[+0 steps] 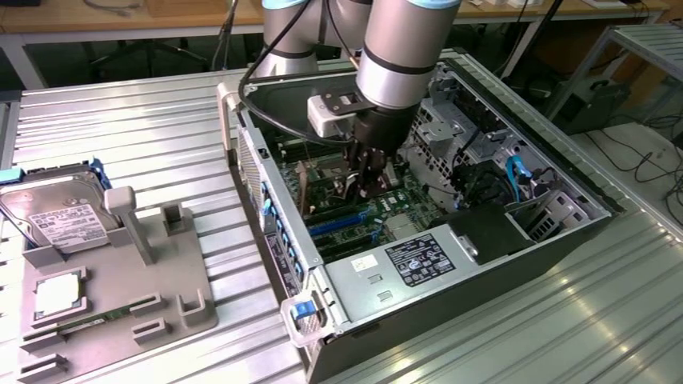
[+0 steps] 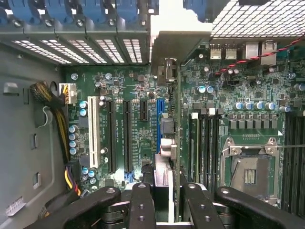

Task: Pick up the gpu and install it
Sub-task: 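Insert the gpu into the slot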

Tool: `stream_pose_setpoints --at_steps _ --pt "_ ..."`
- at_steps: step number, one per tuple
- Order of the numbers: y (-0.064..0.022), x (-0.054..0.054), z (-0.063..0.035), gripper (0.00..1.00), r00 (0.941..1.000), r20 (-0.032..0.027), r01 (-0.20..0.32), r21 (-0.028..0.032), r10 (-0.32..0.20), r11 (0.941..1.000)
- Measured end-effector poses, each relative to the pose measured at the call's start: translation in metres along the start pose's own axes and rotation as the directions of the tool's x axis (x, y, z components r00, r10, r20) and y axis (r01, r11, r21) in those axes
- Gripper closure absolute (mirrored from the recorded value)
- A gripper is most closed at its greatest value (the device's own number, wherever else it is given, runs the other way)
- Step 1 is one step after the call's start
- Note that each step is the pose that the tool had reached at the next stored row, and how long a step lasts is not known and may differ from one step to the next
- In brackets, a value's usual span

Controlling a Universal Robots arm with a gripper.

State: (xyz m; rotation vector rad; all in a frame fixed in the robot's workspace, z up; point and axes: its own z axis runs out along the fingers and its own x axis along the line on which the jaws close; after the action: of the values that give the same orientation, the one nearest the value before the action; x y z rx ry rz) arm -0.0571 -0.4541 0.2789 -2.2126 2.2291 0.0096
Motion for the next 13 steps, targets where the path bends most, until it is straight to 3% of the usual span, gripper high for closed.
stream_pose_setpoints --at_steps 3,9,11,13 --pt "0.0001 0.005 0.0018 0.72 1.0 -0.0001 0.002 -0.0001 -0.002 1.0" --pt "0.003 0.006 0.0086 0.72 1.0 0.0012 0.004 -0.0001 -0.004 1.0" --pt "0.0031 0.006 0.0109 0.72 1.0 0.0061 0.005 -0.0001 -0.005 1.0" --pt "0.0032 0.006 0.0122 0.72 0.9999 0.0147 0.005 -0.0002 -0.005 1.0"
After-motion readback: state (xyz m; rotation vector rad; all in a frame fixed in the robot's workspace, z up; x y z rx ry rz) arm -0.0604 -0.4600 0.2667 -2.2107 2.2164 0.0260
